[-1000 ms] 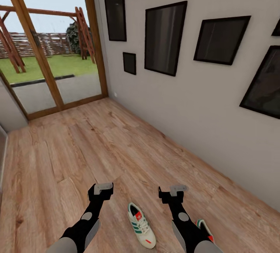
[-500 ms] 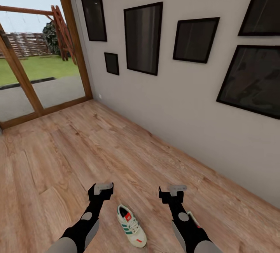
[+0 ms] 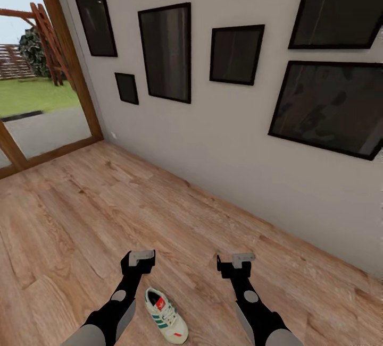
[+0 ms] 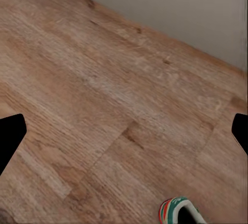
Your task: Pick up the two gym shoes and the two sandals from the corridor floor and place them onto the hallstand (shoe rack) in the corridor, making sure they are on the rack and not on the floor. Arrange them so the two gym shoes are next to each other and the two sandals are next to each other.
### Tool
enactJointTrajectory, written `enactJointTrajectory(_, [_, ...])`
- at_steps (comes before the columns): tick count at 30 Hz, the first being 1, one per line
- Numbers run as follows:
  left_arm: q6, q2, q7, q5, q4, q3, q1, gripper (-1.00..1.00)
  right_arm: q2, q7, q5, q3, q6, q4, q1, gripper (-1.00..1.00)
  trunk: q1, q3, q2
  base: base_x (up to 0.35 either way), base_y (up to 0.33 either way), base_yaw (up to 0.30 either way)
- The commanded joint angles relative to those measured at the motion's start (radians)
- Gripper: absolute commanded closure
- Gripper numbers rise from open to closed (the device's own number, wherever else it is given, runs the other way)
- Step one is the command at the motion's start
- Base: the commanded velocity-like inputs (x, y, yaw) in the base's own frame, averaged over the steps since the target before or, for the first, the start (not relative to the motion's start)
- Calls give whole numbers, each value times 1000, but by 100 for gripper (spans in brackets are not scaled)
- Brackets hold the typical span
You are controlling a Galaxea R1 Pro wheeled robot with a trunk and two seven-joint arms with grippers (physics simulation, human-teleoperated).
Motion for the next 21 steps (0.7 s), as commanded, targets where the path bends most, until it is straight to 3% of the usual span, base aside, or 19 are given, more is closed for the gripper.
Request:
enactJointTrajectory(1, [-3,0,3,-3,0,2,-1,-100,1,-2,11,-7,-3,1,-1,-100,0,-1,0,262,73,-261])
enactJointTrajectory(7, [-4,0,3,-3,0,2,0,-100,1,-2,11,-7,-3,1,-1,-100,0,-1,0,127,34,-261])
enactJointTrajectory(21, [-4,0,3,-3,0,2,0,-100,1,-2,11,-7,-3,1,-1,-100,0,-1,0,8,2,-261])
